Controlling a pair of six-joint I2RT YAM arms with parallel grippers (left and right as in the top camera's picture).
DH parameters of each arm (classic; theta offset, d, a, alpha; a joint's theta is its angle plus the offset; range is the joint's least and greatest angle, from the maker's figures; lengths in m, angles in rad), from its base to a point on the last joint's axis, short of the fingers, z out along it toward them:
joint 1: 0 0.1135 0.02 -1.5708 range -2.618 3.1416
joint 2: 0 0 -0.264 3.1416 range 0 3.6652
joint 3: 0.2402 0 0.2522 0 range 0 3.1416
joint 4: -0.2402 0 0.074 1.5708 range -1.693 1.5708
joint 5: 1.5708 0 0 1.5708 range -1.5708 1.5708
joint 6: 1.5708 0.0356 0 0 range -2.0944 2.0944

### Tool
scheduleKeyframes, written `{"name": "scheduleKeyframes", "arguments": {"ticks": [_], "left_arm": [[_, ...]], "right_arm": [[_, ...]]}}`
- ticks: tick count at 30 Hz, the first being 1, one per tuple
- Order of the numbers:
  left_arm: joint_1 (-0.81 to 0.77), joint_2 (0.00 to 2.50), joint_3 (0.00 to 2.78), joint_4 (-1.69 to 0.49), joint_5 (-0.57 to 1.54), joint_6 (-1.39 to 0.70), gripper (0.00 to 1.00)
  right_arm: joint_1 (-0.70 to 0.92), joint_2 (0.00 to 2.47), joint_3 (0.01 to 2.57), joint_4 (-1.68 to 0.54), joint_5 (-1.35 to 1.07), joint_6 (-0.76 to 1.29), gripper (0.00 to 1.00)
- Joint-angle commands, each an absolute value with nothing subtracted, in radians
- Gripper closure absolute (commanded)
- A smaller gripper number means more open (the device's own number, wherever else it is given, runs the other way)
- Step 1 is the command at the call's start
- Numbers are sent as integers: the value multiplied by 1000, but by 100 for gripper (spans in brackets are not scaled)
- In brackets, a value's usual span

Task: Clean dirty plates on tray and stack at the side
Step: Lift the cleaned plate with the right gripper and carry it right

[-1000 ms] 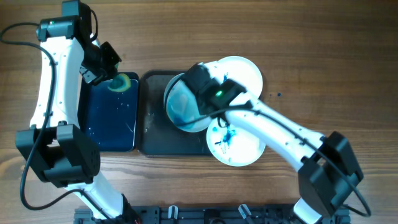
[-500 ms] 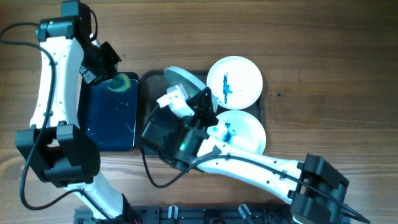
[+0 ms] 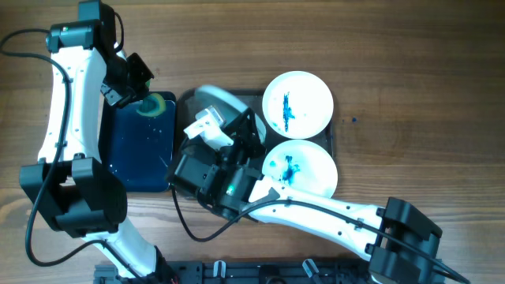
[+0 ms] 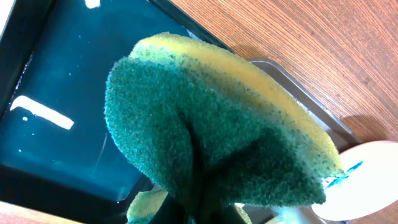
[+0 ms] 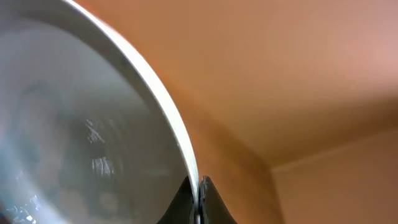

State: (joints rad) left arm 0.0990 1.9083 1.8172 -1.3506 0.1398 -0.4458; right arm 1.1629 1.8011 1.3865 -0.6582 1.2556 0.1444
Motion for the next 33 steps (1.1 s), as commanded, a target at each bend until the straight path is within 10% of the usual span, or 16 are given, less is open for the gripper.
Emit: {"name": "scheduleKeyframes", "arguments": {"ticks": [1,7,14,23,33], "left_arm": [[101,1885,1832,-1351,141,-426,96],[60,1885,1832,-1351,141,-429,96],[-43,1885,1832,-1343,182,-456,96],[-108,1885,1832,-1316,182,-456,96],[-108,1885,1832,-1298,182,-456,96]], "right_arm": [[1108,1776,1397,-751,860,348,96],[912,1637,1397,-773,316,429,96],[327,1399,1397,-888,-181,456,96],[-337,1455,1283,-1011,-167,421,96],[-456,1542,1002,-793,-185,430,96]]}}
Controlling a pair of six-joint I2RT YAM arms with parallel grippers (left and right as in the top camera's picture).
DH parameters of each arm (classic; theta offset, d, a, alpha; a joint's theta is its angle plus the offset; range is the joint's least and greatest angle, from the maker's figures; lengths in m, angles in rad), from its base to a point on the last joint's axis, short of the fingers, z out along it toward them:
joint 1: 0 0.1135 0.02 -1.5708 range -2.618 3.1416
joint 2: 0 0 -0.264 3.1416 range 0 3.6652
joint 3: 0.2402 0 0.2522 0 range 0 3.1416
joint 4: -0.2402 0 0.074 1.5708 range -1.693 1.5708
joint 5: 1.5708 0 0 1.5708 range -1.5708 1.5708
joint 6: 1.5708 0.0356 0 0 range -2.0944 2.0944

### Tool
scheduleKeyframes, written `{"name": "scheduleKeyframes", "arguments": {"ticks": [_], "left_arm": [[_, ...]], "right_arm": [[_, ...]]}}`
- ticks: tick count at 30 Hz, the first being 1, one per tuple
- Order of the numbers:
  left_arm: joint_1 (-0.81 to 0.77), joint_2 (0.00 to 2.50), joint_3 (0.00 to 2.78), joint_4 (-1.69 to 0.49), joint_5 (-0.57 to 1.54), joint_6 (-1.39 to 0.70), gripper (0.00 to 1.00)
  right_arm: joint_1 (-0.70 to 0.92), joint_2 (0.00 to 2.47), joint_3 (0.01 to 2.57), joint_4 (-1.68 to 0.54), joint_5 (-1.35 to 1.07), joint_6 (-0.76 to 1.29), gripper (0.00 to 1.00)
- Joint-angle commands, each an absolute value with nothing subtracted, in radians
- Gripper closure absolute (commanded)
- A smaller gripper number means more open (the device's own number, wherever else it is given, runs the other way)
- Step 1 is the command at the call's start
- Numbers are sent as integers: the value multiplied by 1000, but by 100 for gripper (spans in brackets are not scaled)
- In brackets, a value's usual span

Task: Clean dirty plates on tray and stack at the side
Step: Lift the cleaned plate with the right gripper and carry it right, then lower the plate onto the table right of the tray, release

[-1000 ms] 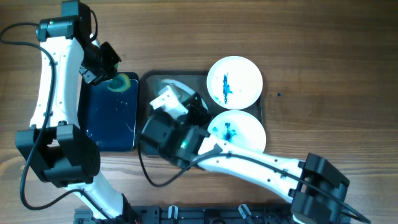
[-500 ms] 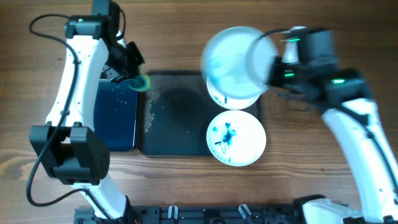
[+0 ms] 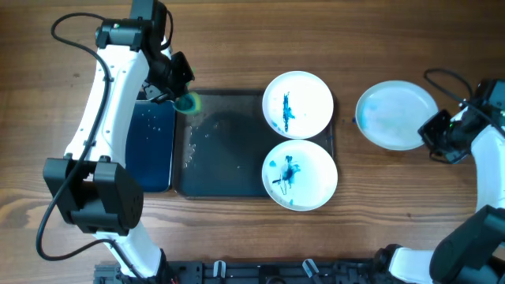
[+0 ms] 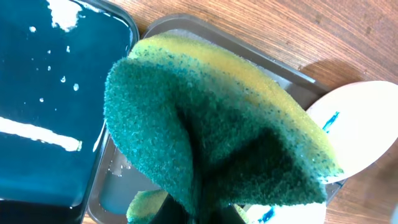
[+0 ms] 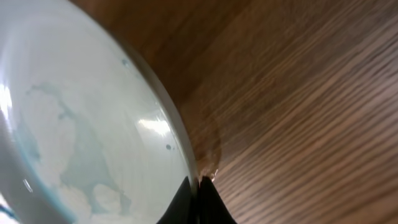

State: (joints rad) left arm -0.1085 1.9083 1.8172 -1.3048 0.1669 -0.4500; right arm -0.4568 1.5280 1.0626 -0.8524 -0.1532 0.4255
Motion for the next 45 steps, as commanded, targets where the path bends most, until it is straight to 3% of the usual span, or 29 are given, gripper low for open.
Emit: {"name": "scheduleKeyframes", "arguments": {"ticks": [1,9,12,14,17,22,26,33,38,42,45], "left_arm": [[-108,1885,1832,-1298,182,-456,96],[-108,1885,1832,-1290,182,-456,96],[-108,1885,1832,-1287,182,-456,96],[-108,1885,1832,-1286,182,-455,96],[-108,1885,1832,-1275,182,-456,96],[-108,1885,1832,-1280,167,-448,96],[-108,1885,1832,-1281,168,-449,96],[-110,1885,1832,-1275,167,-448,96],[-110,1885,1832,-1272,167,-448,96],[-110,1885,1832,-1272,165,-448,96],[-110,1885,1832,-1272,163,-448,96]], "right_arm": [[-456,1550,972,-755,-187,430,96],[-416,1616,865,-587,-189,426,95],[-372,1630,866,-564,-183,426,89],[-345,1630,881,-569,-183,426,76],[-318,1629,975,-689,-185,419,67],[-305,1627,1190,-998,-258,323,66],[-244,1627,1152,-1065,-430,177,60],[-32,1627,924,-984,-487,160,61],[59,1627,789,-832,-369,239,66],[72,1627,762,-786,-369,244,86],[72,1625,762,-786,-369,243,94]]}}
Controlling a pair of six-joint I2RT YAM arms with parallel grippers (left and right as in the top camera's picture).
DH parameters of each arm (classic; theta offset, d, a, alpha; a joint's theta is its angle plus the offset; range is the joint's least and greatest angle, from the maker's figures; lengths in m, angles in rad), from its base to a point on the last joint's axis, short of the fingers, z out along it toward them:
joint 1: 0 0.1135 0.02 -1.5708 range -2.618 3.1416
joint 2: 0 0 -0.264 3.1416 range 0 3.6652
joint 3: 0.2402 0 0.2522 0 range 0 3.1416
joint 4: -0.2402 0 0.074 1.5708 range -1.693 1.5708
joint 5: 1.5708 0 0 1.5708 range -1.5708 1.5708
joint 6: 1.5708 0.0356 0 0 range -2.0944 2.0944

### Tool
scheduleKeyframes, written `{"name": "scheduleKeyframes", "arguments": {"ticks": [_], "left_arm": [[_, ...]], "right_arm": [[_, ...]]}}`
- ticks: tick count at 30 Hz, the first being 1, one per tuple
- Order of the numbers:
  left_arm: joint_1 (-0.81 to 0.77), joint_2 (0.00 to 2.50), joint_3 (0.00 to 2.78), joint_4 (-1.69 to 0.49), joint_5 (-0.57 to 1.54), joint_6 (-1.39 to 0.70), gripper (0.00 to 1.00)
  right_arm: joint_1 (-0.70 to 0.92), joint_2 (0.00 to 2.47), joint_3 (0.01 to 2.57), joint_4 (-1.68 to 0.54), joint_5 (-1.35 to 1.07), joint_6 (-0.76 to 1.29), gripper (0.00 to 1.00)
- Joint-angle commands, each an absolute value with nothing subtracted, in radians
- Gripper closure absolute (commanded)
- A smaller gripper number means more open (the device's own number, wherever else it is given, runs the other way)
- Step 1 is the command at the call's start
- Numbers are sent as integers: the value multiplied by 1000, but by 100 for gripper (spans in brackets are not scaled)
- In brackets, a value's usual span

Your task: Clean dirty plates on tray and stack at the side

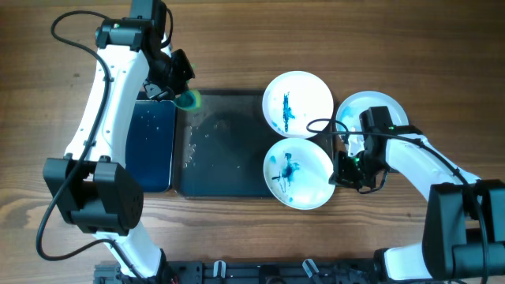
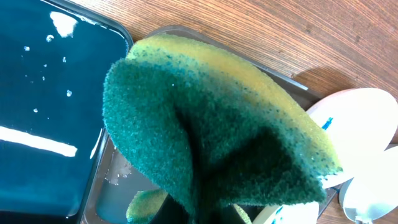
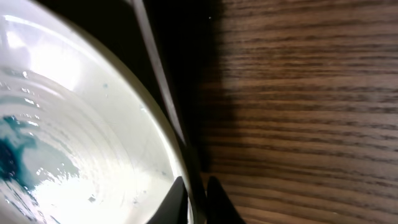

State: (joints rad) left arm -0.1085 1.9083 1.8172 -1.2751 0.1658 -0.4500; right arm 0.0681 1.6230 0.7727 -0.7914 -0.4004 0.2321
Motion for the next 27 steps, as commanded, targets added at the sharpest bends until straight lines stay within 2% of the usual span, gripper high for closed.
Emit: {"name": "scheduleKeyframes", "arguments": {"ticks": [1,15,18,21,24,27], "left_arm": [[-110,1885,1832,-1272,163,-449,96],[-110,1885,1832,-1277,163,-448,96],[-110,1885,1832,-1280,163,-448,96],[-110,1885,1832,-1283,163,-448,96],[-110,1885,1832,-1292,162,-448,96],[-110,1885,1832,-1296,150,-448,96]], "right_arm": [[72,1625,762,-786,-369,244,95],[72,1553,884,-952,-331,227,93],[72,1553,884,-945,-283,228,85],[72,1554,883,-923,-280,228,82],[72,1554,874,-889,-280,228,74],[72,1554,862,-876,-281,229,74]]}}
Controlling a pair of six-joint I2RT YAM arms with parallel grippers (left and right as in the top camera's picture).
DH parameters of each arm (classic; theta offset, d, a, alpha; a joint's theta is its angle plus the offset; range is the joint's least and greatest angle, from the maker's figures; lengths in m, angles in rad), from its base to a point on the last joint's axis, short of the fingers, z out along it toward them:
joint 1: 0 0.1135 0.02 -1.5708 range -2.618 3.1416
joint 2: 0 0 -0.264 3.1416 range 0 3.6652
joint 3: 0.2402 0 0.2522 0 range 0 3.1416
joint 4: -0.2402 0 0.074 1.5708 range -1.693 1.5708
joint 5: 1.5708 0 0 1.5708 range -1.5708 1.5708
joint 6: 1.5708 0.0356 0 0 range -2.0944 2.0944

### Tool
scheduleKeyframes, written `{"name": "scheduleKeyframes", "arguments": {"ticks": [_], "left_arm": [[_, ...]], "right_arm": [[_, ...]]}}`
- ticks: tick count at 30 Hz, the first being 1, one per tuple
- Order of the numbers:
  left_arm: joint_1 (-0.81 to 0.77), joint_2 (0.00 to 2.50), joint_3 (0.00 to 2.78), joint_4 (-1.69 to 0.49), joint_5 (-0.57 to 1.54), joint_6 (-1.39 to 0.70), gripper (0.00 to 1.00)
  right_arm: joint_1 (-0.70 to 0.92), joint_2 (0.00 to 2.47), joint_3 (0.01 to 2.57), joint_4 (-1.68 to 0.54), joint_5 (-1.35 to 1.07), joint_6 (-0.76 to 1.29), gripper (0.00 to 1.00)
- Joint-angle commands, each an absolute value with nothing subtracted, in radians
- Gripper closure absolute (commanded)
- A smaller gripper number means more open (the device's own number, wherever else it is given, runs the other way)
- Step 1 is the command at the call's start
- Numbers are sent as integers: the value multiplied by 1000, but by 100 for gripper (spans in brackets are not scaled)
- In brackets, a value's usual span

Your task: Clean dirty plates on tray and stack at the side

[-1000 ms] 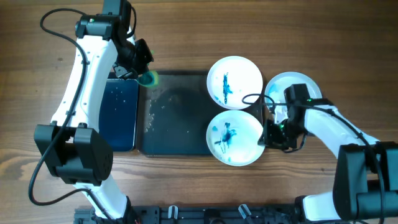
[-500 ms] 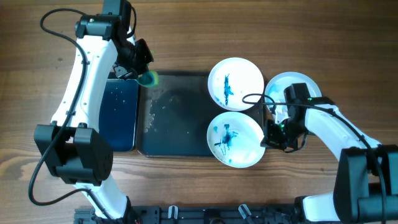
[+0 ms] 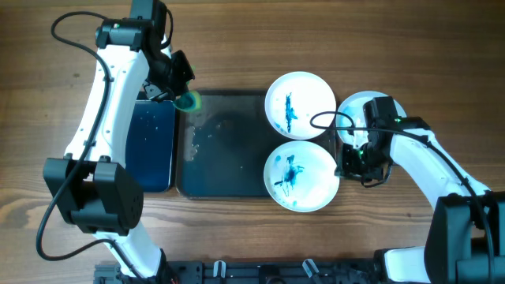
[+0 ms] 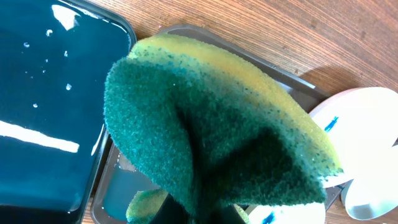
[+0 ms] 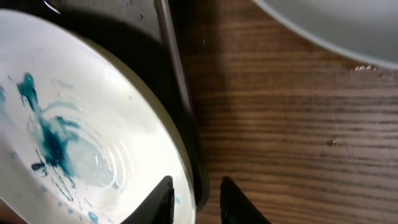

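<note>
Two white plates smeared with blue lie on the right end of the dark tray point(image 3: 225, 150): a far one point(image 3: 298, 105) and a near one point(image 3: 300, 175). My right gripper point(image 3: 352, 167) is open at the near plate's right edge; its fingertips point(image 5: 163, 198) straddle the plate point(image 5: 74, 143) rim and the tray rim point(image 5: 180, 106). A cleaned plate point(image 3: 359, 110) lies on the table right of the tray, partly under my right arm. My left gripper point(image 3: 177, 93) is shut on a green and yellow sponge point(image 4: 211, 118) above the tray's far left corner.
A blue basin of water point(image 3: 150, 150) stands left of the tray, against it. Water drops lie on the tray's left half point(image 3: 193, 138). The cleaned plate's edge point(image 5: 336, 25) shows close above my right gripper. Bare wooden table point(image 3: 442, 63) lies to the right.
My right gripper's fingers stand wider apart at the near plate's right rim, and its wrist view takes in more of the plate. The left arm with the sponge has not moved.
My right gripper held a plate by its rim over the tray's left part, beside the sponge over the basin. Then that plate was far right over the table, and the sponge was above the tray corner. Later the plate lay beside the tray with my right gripper at the near dirty plate.
</note>
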State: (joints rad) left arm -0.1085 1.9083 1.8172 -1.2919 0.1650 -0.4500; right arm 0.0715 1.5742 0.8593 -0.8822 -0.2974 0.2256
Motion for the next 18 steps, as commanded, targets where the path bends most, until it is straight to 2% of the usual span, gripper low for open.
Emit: {"name": "scheduleKeyframes", "arguments": {"ticks": [1,10,13,18], "left_arm": [[-110,1885,1832,-1298,144,-448,96],[-110,1885,1832,-1299,130,-448,96],[-110,1885,1832,-1298,130,-448,96],[-110,1885,1832,-1299,130,-448,96]], "right_arm": [[72,1554,860,-876,-281,228,74],[72,1554,809,-830,-290,239,76],[72,1554,800,-819,-295,237,79],[72,1554,800,-799,-295,239,90]]}}
